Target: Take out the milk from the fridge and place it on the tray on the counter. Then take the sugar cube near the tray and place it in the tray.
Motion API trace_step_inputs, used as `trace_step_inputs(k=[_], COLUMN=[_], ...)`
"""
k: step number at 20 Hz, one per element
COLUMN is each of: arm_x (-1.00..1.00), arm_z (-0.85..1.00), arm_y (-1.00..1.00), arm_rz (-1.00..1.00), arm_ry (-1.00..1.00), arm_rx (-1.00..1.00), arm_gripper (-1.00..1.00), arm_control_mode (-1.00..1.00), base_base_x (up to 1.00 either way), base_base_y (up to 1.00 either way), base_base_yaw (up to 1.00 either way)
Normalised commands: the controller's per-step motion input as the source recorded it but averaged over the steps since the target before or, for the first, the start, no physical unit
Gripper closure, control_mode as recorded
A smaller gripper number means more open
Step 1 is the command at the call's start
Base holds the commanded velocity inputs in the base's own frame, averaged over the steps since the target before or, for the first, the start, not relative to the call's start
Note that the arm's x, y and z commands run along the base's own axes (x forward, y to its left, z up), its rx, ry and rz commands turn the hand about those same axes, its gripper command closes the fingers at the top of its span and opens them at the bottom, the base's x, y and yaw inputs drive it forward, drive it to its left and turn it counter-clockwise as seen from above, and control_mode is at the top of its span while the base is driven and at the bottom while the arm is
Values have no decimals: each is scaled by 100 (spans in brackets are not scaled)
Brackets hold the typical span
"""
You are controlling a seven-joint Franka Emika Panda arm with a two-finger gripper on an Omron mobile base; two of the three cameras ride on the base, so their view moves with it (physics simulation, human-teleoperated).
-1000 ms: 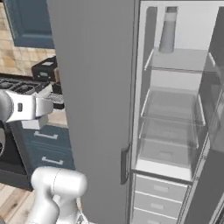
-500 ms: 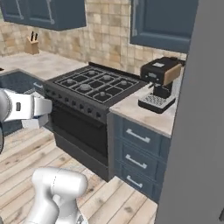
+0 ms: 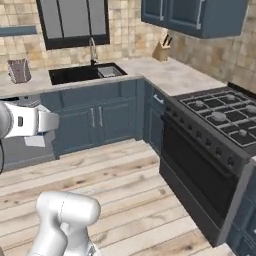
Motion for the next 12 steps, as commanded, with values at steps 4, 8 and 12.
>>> trace_step_inputs(k=[4, 8, 12], arm_x=[0, 0, 0], arm_z=[0, 0, 0], arm_y=[0, 0, 0], arm_rz=[0, 0, 0], arm_ry=[0, 0, 0], arm_rx=[0, 0, 0], arm_gripper=[100, 100, 100], arm_control_mode=[100, 100, 100], base_base_x=[28, 66, 96], base_base_y=[42, 35, 12], base_base_yaw=[86, 78, 68])
